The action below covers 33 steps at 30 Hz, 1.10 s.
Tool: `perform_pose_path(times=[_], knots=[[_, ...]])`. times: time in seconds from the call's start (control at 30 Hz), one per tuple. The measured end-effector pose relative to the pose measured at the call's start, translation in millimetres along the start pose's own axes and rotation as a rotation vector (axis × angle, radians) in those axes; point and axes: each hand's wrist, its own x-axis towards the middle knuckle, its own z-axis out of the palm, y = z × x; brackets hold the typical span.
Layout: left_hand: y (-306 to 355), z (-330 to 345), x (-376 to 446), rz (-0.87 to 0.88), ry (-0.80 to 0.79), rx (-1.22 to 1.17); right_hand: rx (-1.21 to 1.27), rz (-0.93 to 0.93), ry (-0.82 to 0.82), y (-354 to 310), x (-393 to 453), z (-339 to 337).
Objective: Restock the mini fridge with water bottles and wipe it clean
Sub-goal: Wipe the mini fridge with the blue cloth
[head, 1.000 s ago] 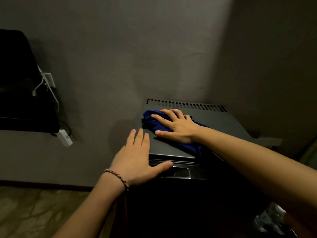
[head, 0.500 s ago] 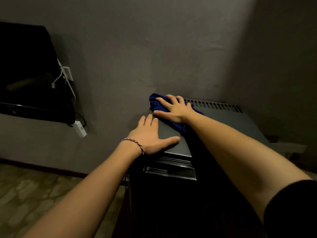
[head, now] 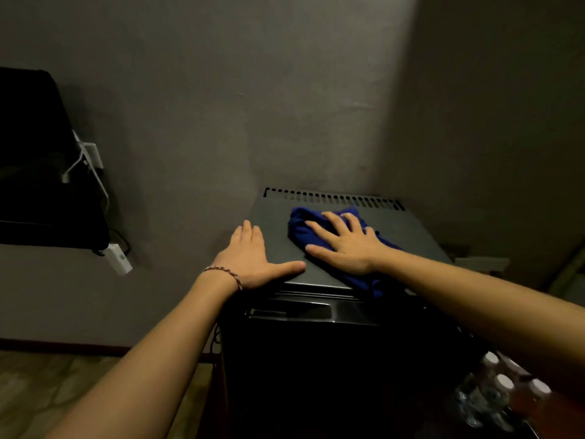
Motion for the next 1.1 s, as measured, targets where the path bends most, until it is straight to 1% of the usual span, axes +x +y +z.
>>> perform_pose_path(times=[0.07, 0.13, 0.27, 0.33, 0.43, 0.57, 0.7, 0.93, 1.03, 1.1], knots=[[1, 0, 2, 0.005, 0.002, 0.007, -0.003, -0.063, 0.011, -2, -7, 2], [1, 0, 4, 0.005, -0.002, 0.011, 0.009, -0.100, 0.014, -7, 6, 0], [1, 2, 6, 0.011, -0.002, 0.030, -0.001, -0.199, 0.023, -30, 68, -4], [1, 3, 6, 0.015, 0.008, 0.040, 0.005, -0.212, 0.026, -41, 101, -6], [1, 4, 8, -0.003, 0.011, 0.057, 0.035, -0.157, 0.056, -41, 141, -10], [4, 0, 5, -0.022, -0.004, 0.044, 0.091, 0.051, 0.075, -16, 163, -18], [2, -4, 4, -0.032, -0.023, 0.023, 0.108, 0.182, 0.093, 4, 153, -18], [0, -2, 3, -0.012, -0.016, 0.005, 0.101, 0.315, 0.107, 60, 99, -12], [-1, -2, 3, -0.007, -0.005, -0.014, 0.072, 0.335, 0.068, 81, 66, -11], [0, -3, 3, -0.006, 0.000, -0.027, 0.043, 0.318, 0.024, 81, 39, -9]])
